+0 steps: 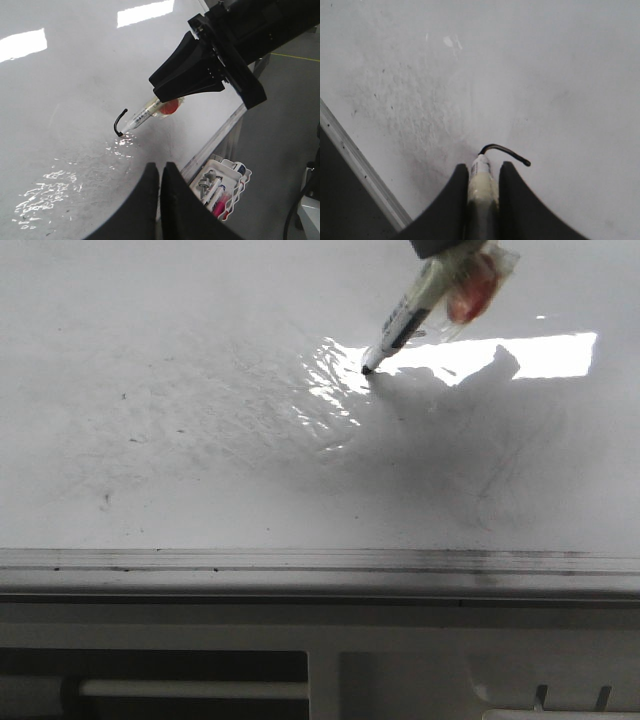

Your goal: Write number 8 on whiteboard

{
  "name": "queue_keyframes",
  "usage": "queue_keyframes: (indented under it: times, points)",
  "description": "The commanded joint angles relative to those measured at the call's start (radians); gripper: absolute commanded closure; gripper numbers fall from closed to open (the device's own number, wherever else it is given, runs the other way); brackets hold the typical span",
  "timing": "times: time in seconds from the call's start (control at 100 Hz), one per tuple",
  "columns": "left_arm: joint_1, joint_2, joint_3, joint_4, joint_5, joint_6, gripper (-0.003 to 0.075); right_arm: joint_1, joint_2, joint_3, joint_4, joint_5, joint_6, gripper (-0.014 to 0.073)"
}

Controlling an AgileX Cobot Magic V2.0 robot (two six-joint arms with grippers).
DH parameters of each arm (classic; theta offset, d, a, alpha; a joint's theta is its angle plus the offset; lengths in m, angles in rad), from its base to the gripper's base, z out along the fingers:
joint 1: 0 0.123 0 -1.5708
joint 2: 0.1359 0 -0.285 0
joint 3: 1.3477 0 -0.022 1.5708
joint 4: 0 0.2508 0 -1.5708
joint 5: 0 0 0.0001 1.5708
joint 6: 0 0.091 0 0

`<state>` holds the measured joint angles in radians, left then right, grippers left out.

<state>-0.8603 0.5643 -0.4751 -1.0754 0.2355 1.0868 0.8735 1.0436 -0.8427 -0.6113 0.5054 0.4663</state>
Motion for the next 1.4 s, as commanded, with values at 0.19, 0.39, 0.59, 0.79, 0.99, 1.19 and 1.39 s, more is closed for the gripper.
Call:
queue_keyframes:
  times: [0.19, 0.39, 0.59, 0.79, 0.99, 1.19, 1.39]
  points:
    - [0.004, 0.000, -0.026, -0.023, -0.011, -0.013, 0.0741, -0.002, -0.090, -0.027, -0.038, 0.174, 0.003, 0.0636]
    - [0.004, 0.000, -0.026, -0.023, -0.011, -0.013, 0.0741, -0.002, -0.132, 0.033, 0.032, 0.187, 0.005, 0.0636]
    - [0.004, 0.000, -0.026, -0.023, -0.011, -0.013, 0.0741, -0.002, -0.084, 0.071, 0.084, 0.021, 0.005, 0.0636]
    - [0.004, 0.000, -0.026, -0.023, -0.011, -0.013, 0.0741, -0.002, -0.058, -0.009, -0.019, 0.036, 0.005, 0.0636]
    - [0.004, 0.000, -0.026, -0.023, -0.011, -0.013, 0.0741, -0.002, -0.047, -0.100, -0.099, 0.068, 0.005, 0.0636]
    - [0.004, 0.000, -0.026, -0.023, -0.009, -0.013, 0.0741, -0.002, -0.024, -0.126, -0.108, 0.049, 0.005, 0.0636]
    - [0.004, 0.000, -0.026, -0.023, 0.028, -0.013, 0.0741, -0.002, -0.024, -0.126, -0.106, 0.056, 0.016, 0.0636]
